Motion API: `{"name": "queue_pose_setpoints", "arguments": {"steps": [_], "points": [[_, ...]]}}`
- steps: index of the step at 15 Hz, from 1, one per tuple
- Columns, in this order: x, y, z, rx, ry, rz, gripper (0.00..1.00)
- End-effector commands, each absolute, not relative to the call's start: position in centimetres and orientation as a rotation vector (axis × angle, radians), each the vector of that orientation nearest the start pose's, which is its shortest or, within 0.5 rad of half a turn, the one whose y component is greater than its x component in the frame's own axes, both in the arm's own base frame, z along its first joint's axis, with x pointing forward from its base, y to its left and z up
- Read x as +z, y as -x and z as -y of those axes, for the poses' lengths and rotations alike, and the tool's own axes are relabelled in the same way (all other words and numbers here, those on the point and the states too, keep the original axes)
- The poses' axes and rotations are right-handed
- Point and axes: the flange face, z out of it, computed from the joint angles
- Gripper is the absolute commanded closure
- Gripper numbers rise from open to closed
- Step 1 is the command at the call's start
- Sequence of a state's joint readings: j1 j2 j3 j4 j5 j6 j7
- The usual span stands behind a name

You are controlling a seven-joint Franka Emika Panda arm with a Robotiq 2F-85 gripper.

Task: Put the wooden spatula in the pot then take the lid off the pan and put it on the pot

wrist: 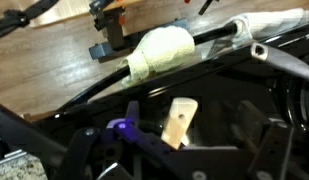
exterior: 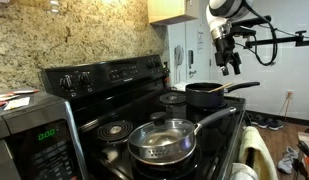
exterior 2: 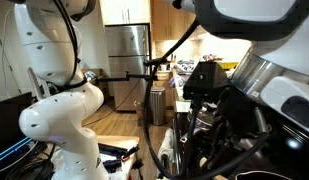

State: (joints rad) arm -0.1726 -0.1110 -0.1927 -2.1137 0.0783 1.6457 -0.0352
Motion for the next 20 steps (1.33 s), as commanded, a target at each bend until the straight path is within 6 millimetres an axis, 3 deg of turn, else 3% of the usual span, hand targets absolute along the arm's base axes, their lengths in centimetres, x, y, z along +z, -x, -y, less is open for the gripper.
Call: {"name": "queue_pose_setpoints", "arguments": {"steps": [1,4,6,13,14,15,17,19,20], "points": [[46.1,-46.6,14.5,0.268,2.973,-0.384,0.00],[46.0,-47.3,11.6,0.257,3.044,-0.145,0.00],[45.7,-47.3,8.5,0.290,3.065,0.003,0.00],[44.3,-45.6,-4.7,0.359,3.066,0.535,0.00],[44.0,-45.6,-5.3,0.431,3.091,0.587,0.00],[44.2,-46.5,-4.7,0.392,3.067,0.457,0.00],[43.9,-46.1,-6.2,0.413,3.086,0.533,0.00],[43.8,-46.1,-6.0,0.419,3.087,0.538,0.00],[43.7,-46.1,-6.9,0.375,3.062,0.583,0.00]]}}
